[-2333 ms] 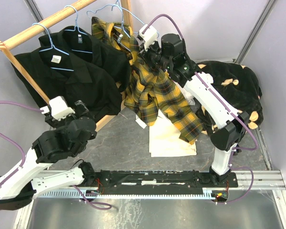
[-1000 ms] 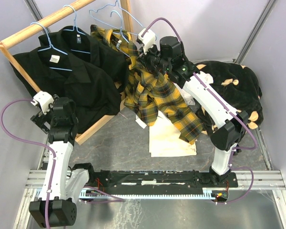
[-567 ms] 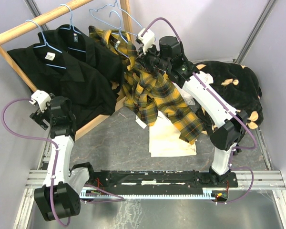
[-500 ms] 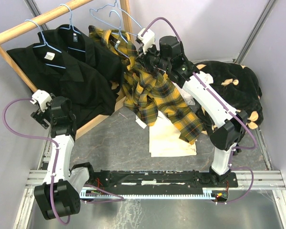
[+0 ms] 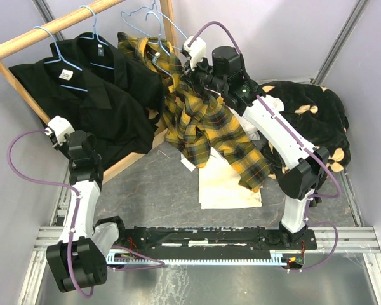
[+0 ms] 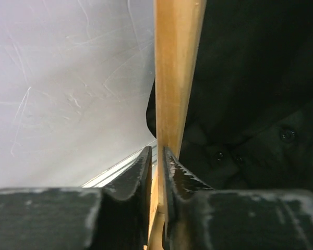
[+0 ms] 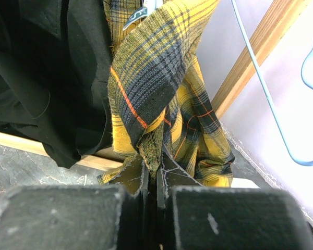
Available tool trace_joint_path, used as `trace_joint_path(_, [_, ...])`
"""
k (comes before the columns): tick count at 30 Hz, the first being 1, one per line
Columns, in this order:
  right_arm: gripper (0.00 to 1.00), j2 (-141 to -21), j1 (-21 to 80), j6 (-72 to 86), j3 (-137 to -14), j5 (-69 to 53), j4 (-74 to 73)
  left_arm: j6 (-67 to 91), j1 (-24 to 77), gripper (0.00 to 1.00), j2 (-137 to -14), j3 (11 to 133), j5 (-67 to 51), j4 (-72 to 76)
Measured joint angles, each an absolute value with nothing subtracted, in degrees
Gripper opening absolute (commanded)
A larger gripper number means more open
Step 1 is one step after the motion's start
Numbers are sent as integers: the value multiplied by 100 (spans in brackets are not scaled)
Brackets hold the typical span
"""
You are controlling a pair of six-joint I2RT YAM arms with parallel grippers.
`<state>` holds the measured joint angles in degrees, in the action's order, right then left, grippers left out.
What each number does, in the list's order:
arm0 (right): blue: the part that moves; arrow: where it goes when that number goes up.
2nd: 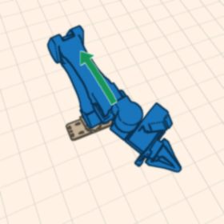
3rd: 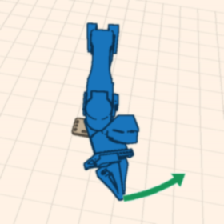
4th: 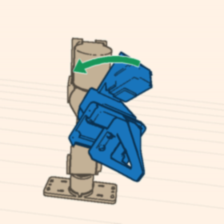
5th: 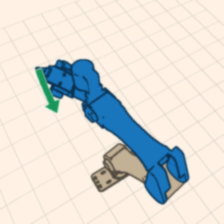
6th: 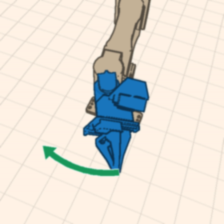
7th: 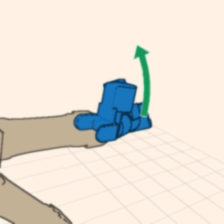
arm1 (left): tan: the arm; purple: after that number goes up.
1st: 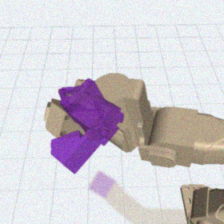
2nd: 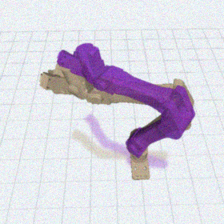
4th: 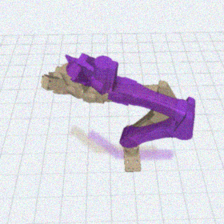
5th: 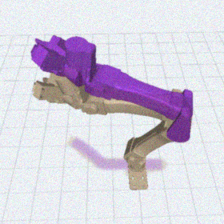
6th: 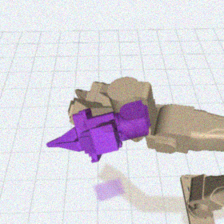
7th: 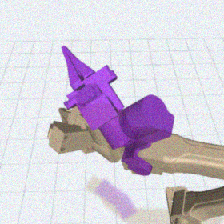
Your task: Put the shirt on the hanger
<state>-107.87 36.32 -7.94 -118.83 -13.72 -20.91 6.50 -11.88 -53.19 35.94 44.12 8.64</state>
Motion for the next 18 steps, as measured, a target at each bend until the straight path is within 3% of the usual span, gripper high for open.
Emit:
trace_joint_path(5, [0, -10787, 3623, -795, -11883, -1372, -2104, 596, -1188, 3, -5282, 3592, 4112, 926])
trace_joint_path(18, [0, -10781, 3461, -797, -11828, -1367, -2060, 589, -1188, 3, -4803, 3507, 2665, 786])
